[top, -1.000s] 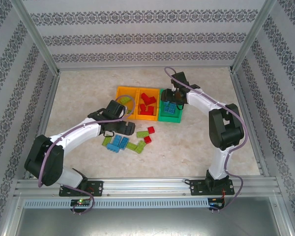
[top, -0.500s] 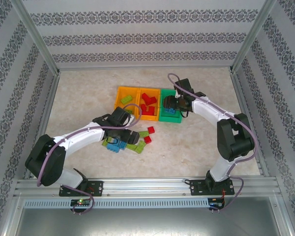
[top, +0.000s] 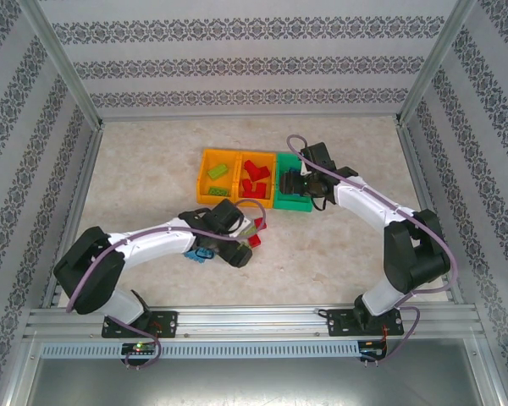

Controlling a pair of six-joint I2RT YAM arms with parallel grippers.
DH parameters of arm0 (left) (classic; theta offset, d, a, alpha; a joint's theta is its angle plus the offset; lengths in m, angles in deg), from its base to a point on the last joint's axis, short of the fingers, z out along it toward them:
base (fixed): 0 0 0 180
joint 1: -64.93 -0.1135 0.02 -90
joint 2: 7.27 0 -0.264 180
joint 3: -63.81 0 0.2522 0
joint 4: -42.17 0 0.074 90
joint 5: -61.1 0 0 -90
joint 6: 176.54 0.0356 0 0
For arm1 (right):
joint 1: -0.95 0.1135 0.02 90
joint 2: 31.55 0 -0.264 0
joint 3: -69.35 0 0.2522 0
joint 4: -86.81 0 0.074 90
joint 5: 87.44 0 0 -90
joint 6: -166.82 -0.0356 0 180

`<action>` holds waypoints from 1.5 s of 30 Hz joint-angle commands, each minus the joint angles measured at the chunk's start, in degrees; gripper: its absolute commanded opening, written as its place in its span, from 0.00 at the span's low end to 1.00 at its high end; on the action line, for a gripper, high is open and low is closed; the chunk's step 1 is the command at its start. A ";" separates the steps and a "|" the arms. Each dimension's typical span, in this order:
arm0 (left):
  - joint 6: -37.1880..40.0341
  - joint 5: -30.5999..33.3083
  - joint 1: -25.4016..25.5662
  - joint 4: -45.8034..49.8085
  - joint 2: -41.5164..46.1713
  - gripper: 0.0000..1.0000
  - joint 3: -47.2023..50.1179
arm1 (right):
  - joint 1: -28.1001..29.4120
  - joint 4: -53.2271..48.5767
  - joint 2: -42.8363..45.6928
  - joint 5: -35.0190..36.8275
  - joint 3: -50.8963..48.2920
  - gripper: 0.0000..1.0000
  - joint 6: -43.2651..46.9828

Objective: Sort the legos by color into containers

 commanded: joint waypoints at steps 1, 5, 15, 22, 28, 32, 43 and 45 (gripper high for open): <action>1.85 5.13 3.97 1.96 -1.40 0.88 -2.28 | -0.88 0.03 1.14 1.03 -0.70 0.71 0.50; 0.99 9.95 8.15 3.29 -3.83 0.88 -3.85 | -0.94 0.19 1.15 1.02 -0.85 0.71 0.45; -0.58 15.99 10.38 5.21 -7.98 0.81 -5.55 | -1.93 0.47 1.42 0.41 -1.69 0.72 0.38; -0.25 18.13 11.59 6.28 -9.77 0.69 -6.80 | -2.68 1.04 1.59 -0.29 -2.19 0.72 0.20; -0.71 19.16 12.14 6.72 -11.02 0.54 -7.22 | -3.29 1.52 1.63 -0.94 -2.66 0.72 -0.09; -1.28 19.20 12.20 6.10 -9.88 0.46 -7.00 | -3.55 1.71 1.68 -1.06 -3.11 0.72 -0.20; -1.92 21.80 12.23 6.76 -5.53 0.41 -8.34 | -4.09 2.45 2.23 -1.75 -3.87 0.72 -0.55; -1.73 23.18 12.16 7.21 -4.72 0.41 -8.89 | -4.08 2.49 2.36 -1.79 -4.11 0.72 -0.51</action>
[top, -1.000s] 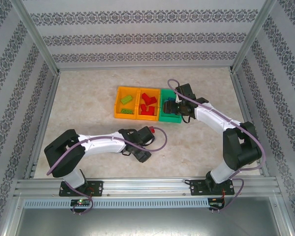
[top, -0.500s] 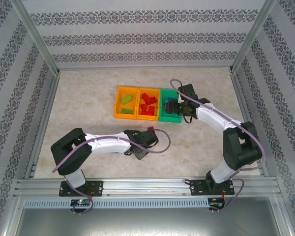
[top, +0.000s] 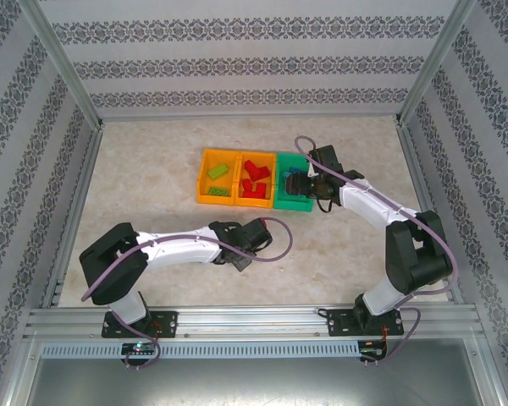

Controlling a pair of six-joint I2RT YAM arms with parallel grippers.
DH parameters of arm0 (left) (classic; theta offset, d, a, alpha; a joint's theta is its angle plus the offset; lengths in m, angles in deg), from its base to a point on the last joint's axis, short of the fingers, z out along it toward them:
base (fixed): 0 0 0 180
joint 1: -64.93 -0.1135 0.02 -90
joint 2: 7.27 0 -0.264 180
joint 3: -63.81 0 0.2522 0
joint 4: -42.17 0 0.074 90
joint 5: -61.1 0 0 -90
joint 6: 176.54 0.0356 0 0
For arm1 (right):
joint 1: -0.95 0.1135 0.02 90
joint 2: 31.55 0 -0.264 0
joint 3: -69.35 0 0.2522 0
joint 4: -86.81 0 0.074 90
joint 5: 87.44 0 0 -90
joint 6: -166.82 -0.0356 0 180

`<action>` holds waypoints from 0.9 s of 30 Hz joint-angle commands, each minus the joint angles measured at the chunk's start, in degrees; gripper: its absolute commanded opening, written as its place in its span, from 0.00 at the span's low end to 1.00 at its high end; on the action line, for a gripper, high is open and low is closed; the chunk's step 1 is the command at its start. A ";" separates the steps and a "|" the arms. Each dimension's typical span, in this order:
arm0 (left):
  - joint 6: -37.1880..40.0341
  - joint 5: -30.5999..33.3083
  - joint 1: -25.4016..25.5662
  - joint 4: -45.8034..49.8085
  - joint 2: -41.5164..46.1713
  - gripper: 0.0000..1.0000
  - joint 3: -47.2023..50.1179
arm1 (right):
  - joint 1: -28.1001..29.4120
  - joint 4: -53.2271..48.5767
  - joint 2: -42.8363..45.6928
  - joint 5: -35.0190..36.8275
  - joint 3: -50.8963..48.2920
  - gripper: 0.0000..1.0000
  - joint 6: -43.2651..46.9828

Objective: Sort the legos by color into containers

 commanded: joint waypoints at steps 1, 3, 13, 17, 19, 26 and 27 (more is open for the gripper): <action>-0.23 3.95 0.94 3.02 2.72 0.41 -2.27 | -0.70 -0.02 1.58 -0.57 -1.22 0.72 -0.48; 0.36 5.80 0.80 3.44 3.27 0.41 -3.28 | -0.70 0.06 1.68 -0.64 -1.44 0.72 -0.47; 5.24 5.41 -10.48 2.98 4.37 0.41 -9.21 | -0.69 0.30 2.13 -1.27 -2.20 0.72 -0.75; 6.10 1.46 -17.83 2.74 3.64 0.40 -12.60 | -0.68 0.42 2.21 -1.43 -2.43 0.72 -0.83; 6.11 0.31 -20.86 2.70 2.29 0.40 -15.32 | -0.70 0.76 2.08 -1.75 -2.56 0.72 -1.10; 4.40 -2.65 -27.32 2.41 -6.22 0.40 -23.93 | -0.01 0.86 1.36 -2.59 -2.11 0.71 -1.22; 4.07 -2.95 -28.10 2.49 -7.60 0.40 -25.08 | 0.24 0.90 1.73 -2.44 -2.27 0.71 -1.06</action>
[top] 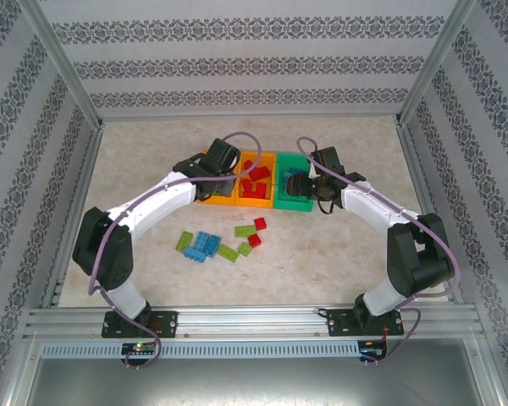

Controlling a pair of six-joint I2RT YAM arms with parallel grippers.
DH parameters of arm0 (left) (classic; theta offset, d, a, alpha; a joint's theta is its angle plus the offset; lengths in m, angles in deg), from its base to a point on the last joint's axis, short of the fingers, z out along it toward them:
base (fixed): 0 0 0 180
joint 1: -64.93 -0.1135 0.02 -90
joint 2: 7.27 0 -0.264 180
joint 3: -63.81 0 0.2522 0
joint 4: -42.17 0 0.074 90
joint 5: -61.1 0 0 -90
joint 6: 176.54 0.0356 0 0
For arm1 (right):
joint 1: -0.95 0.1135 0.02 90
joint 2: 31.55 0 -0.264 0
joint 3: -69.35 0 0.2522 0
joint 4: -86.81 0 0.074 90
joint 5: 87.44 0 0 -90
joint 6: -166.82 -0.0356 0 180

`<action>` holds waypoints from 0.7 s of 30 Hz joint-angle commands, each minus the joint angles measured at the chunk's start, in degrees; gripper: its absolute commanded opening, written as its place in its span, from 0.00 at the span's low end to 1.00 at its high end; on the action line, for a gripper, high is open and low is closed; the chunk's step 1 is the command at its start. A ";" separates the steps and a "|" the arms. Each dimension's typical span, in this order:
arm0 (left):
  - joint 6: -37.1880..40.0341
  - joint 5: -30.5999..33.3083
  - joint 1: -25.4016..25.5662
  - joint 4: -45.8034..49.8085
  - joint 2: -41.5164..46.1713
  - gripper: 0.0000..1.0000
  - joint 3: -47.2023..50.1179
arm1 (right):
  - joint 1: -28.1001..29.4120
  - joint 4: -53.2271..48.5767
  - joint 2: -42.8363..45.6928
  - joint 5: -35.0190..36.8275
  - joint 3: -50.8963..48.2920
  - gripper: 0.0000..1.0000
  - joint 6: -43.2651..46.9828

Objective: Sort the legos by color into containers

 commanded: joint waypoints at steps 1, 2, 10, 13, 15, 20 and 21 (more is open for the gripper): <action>-1.05 -2.02 -2.63 1.42 -4.92 0.40 -3.43 | 0.86 -0.11 1.19 -0.72 -1.12 0.71 -0.56; -1.40 -2.13 -3.16 1.91 -6.24 0.41 -4.48 | 1.27 -0.04 1.75 -0.47 -1.42 0.71 -0.56; -8.28 -3.00 -6.36 5.82 -13.62 0.47 -10.94 | 7.44 -1.13 6.22 4.02 -3.60 0.70 1.18; -9.33 -3.85 -6.41 5.37 -13.86 0.65 -10.76 | 10.94 -1.86 6.57 5.33 -4.05 0.70 1.21; -9.96 -5.54 -6.37 4.90 -14.14 0.77 -10.51 | 13.29 -1.95 5.86 5.73 -4.16 0.69 0.78; -11.43 -11.05 -6.33 2.83 -13.70 1.00 -9.03 | 18.38 -0.41 1.78 7.40 -3.64 0.68 -1.65; -11.98 -11.58 -6.31 2.30 -13.11 1.00 -8.38 | 19.29 -0.38 0.62 7.65 -3.30 0.68 -1.78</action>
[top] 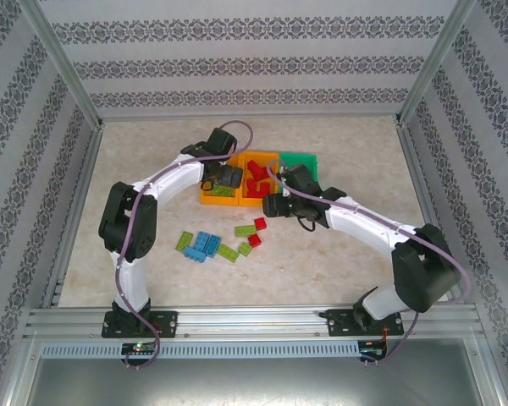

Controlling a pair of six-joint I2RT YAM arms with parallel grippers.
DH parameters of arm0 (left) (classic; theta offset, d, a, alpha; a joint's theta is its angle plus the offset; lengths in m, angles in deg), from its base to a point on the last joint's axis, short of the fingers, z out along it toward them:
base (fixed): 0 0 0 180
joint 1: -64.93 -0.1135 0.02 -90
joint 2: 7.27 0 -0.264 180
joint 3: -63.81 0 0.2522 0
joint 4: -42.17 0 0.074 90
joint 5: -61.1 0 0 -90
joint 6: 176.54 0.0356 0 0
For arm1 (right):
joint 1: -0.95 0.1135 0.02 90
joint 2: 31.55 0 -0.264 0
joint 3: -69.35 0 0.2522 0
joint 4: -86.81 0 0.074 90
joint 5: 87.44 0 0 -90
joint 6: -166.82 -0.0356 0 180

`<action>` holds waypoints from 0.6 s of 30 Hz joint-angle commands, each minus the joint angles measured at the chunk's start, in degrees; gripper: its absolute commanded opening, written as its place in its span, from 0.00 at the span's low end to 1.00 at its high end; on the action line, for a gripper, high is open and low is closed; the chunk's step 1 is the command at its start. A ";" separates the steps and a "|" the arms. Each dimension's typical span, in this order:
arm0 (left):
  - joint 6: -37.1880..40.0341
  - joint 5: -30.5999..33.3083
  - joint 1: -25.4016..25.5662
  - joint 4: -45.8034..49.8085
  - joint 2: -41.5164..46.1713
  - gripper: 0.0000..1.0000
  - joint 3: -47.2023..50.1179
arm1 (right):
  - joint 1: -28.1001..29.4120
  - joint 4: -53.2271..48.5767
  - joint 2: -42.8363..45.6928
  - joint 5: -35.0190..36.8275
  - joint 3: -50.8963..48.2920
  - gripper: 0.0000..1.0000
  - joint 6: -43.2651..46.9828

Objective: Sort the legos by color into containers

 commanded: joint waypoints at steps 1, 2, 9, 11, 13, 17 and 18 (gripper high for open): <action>-3.10 -5.29 -0.13 -1.15 1.46 1.00 1.60 | 2.90 -0.14 -4.16 2.94 0.45 0.68 -1.75; -3.73 -5.78 -0.12 -1.89 2.72 1.00 2.84 | 3.93 -0.44 -5.58 3.30 1.18 0.68 -1.65; -5.84 -5.91 -0.07 -4.14 14.28 0.99 11.54 | 6.84 -1.42 -10.58 5.74 3.02 0.68 -2.12; -6.57 -4.99 -0.13 -3.70 17.25 0.99 13.82 | 6.96 -1.44 -11.29 5.70 3.61 0.68 -2.30; -7.11 -4.83 -0.21 -3.41 19.54 0.99 16.15 | 7.02 -1.72 -12.08 6.31 4.45 0.68 -2.54; -7.88 -3.48 -0.21 -3.37 23.65 0.99 20.53 | 7.09 -1.39 -13.51 6.96 5.43 0.69 -3.32; -7.94 -3.30 -0.18 -3.46 24.40 0.99 21.43 | 7.07 -1.15 -13.85 6.86 5.49 0.69 -3.43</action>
